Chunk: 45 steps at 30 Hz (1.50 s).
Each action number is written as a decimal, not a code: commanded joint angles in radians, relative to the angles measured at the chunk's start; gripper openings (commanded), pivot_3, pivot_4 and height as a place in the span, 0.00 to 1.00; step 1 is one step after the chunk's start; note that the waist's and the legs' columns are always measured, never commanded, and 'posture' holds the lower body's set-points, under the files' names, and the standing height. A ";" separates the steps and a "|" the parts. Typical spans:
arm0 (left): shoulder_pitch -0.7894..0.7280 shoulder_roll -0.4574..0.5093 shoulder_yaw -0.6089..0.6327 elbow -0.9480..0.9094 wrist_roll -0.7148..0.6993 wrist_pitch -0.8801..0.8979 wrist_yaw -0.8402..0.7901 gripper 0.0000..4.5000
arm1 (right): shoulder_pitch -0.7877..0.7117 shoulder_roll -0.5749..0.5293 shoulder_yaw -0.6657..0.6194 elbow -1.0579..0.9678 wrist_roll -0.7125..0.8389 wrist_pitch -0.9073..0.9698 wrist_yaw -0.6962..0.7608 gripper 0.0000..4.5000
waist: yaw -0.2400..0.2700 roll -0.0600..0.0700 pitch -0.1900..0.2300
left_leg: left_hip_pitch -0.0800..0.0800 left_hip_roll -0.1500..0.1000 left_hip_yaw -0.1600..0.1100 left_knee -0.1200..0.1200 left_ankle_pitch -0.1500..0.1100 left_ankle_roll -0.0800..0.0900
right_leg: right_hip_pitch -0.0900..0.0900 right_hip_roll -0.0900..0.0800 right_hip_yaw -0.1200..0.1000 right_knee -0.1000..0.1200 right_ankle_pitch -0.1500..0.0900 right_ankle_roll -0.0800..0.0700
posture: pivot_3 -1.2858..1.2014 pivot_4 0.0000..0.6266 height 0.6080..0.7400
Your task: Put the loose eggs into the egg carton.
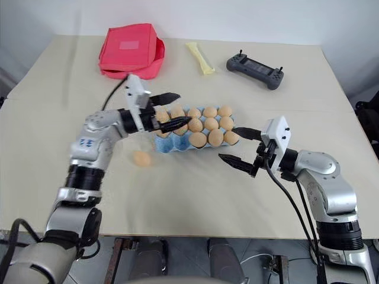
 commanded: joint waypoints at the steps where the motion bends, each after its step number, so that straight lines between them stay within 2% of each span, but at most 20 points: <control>1: 0.127 0.088 0.114 -0.235 -0.075 0.145 0.059 0.99 | -0.037 -0.012 0.005 0.031 0.002 -0.026 0.040 1.00 | -0.001 0.000 0.000 | 0.000 0.000 0.000 0.000 0.000 0.000 | 0.000 0.000 0.000 0.000 0.000 0.000 | 0.52 0.24 1.00; 5: 0.329 0.177 0.253 -0.412 -0.145 0.282 0.116 0.99 | -0.072 -0.009 0.023 0.077 -0.005 -0.035 0.074 1.00 | -0.001 0.000 0.000 | 0.000 0.000 0.000 0.002 0.000 0.000 | 0.000 -0.001 0.000 0.001 0.000 0.000 | 0.52 0.24 1.00; 8: 0.516 0.224 0.356 -0.507 -0.175 0.314 0.112 0.99 | -0.092 -0.007 0.035 0.106 -0.006 -0.040 0.099 1.00 | -0.002 0.000 0.000 | 0.000 0.000 0.000 0.002 0.000 0.000 | 0.001 -0.001 0.000 0.001 0.000 0.000 | 0.52 0.24 1.00; 13: 0.874 0.216 0.558 -0.582 -0.200 0.277 0.076 0.99 | -0.112 -0.012 0.050 0.137 -0.004 -0.036 0.141 1.00 | -0.005 0.000 0.000 | 0.000 0.000 0.000 0.002 0.000 0.000 | 0.001 -0.002 -0.001 0.000 -0.001 -0.001 | 0.52 0.24 1.00; 17: 0.958 0.211 0.585 -0.600 -0.225 0.262 0.083 0.99 | -0.127 -0.005 0.056 0.155 -0.010 -0.040 0.152 1.00 | 0.002 0.000 0.000 | 0.001 0.000 0.000 0.001 0.000 0.000 | 0.001 -0.002 -0.001 0.000 -0.002 -0.005 | 0.52 0.24 1.00; 18: 0.963 0.212 0.581 -0.602 -0.225 0.257 0.085 0.99 | -0.131 -0.003 0.058 0.159 -0.012 -0.041 0.153 1.00 | 0.003 0.000 0.000 | 0.001 0.000 0.000 0.001 0.000 0.001 | 0.001 -0.002 -0.001 -0.001 -0.003 -0.007 | 0.52 0.24 1.00; 19: 0.953 0.214 0.568 -0.608 -0.225 0.258 0.093 0.99 | -0.135 -0.001 0.061 0.161 -0.013 -0.042 0.155 1.00 | 0.002 0.000 0.000 | 0.001 0.000 0.000 0.002 0.001 0.001 | 0.001 -0.002 -0.001 -0.002 -0.007 -0.015 | 0.52 0.24 1.00; 21: 0.905 0.213 0.528 -0.624 -0.236 0.268 0.117 0.99 | -0.139 0.003 0.065 0.162 -0.014 -0.042 0.154 1.00 | 0.001 0.000 0.000 | 0.001 0.000 0.001 0.003 0.001 0.001 | 0.002 -0.002 -0.001 -0.003 -0.008 -0.019 | 0.52 0.24 1.00; 25: 0.774 0.216 0.411 -0.626 -0.227 0.280 0.156 0.99 | -0.132 0.006 0.063 0.148 -0.013 -0.039 0.147 1.00 | -0.002 0.000 0.000 | 0.001 0.000 0.001 0.004 0.001 0.001 | 0.003 -0.002 -0.001 -0.002 -0.007 -0.017 | 0.52 0.24 1.00; 26: 0.739 0.215 0.380 -0.618 -0.220 0.280 0.164 0.99 | -0.128 0.005 0.061 0.141 -0.011 -0.038 0.144 1.00 | -0.002 0.000 0.000 | 0.001 0.000 0.001 0.004 0.001 0.001 | 0.002 -0.002 -0.001 -0.002 -0.005 -0.014 | 0.52 0.24 1.00; 27: 0.706 0.215 0.351 -0.606 -0.213 0.282 0.173 0.99 | -0.122 0.004 0.057 0.134 -0.009 -0.036 0.142 1.00 | -0.003 0.000 0.000 | 0.001 0.000 0.001 0.004 0.001 0.001 | 0.002 -0.002 -0.001 -0.002 0.001 -0.003 | 0.52 0.24 1.00; 28: 0.676 0.215 0.322 -0.593 -0.206 0.284 0.179 0.99 | -0.115 0.002 0.054 0.126 -0.007 -0.034 0.138 1.00 | -0.003 0.000 0.000 | 0.001 0.000 0.001 0.003 0.001 0.001 | 0.002 -0.002 -0.001 -0.002 0.002 -0.001 | 0.52 0.24 1.00; 37: 0.475 0.223 0.054 -0.363 -0.075 0.200 0.134 0.99 | -0.037 -0.013 0.010 0.035 0.010 -0.014 0.086 1.00 | -0.007 0.000 0.000 | 0.000 0.000 0.001 0.000 0.000 0.001 | 0.000 -0.001 -0.001 -0.002 0.001 -0.001 | 0.52 0.24 1.00; 44: 0.419 0.210 -0.039 -0.218 0.015 0.119 0.113 0.99 | 0.022 -0.027 -0.021 -0.027 0.028 0.004 0.050 1.00 | -0.002 0.000 0.000 | 0.000 0.000 0.001 0.000 0.000 0.001 | 0.000 -0.001 -0.001 -0.002 0.001 -0.001 | 0.52 0.24 1.00; 45: 0.411 0.204 -0.048 -0.209 0.017 0.121 0.111 0.90 | 0.025 -0.027 -0.022 -0.031 0.029 0.006 0.046 1.00 | -0.001 0.000 0.000 | 0.000 0.000 0.001 0.000 0.000 0.001 | 0.000 -0.001 -0.001 -0.002 0.001 -0.001 | 0.52 0.24 1.00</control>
